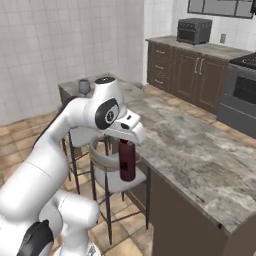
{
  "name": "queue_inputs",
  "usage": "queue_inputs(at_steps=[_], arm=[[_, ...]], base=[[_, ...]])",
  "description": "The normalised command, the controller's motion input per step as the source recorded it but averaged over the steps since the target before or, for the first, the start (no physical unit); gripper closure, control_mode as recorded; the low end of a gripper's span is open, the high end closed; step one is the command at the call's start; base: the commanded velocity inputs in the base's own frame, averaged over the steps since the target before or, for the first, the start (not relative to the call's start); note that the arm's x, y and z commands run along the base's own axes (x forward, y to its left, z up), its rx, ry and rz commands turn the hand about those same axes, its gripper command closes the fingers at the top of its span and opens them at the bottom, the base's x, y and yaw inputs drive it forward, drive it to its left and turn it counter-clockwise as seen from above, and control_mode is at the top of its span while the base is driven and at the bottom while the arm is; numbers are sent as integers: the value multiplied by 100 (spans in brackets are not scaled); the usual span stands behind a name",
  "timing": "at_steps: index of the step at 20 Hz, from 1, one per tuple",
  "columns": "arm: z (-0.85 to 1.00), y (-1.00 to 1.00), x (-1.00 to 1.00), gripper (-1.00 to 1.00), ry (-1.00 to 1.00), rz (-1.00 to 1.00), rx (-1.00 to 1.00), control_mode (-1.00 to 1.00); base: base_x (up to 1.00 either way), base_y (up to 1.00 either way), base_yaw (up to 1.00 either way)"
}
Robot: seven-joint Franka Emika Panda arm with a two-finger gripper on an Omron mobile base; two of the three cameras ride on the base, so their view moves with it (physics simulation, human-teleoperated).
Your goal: There is a wine glass and glass cup on the dining counter. Place the wine bottle next to the wine glass and the juice bottle next to the glass cup.
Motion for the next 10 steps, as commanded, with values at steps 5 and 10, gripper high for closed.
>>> queue_inputs(at_steps=[5,10], arm=[[0,0,0,100,0,0,0,100],[0,0,0,100,0,0,0,100]], base=[[42,32,-16],[33,16,-11]])
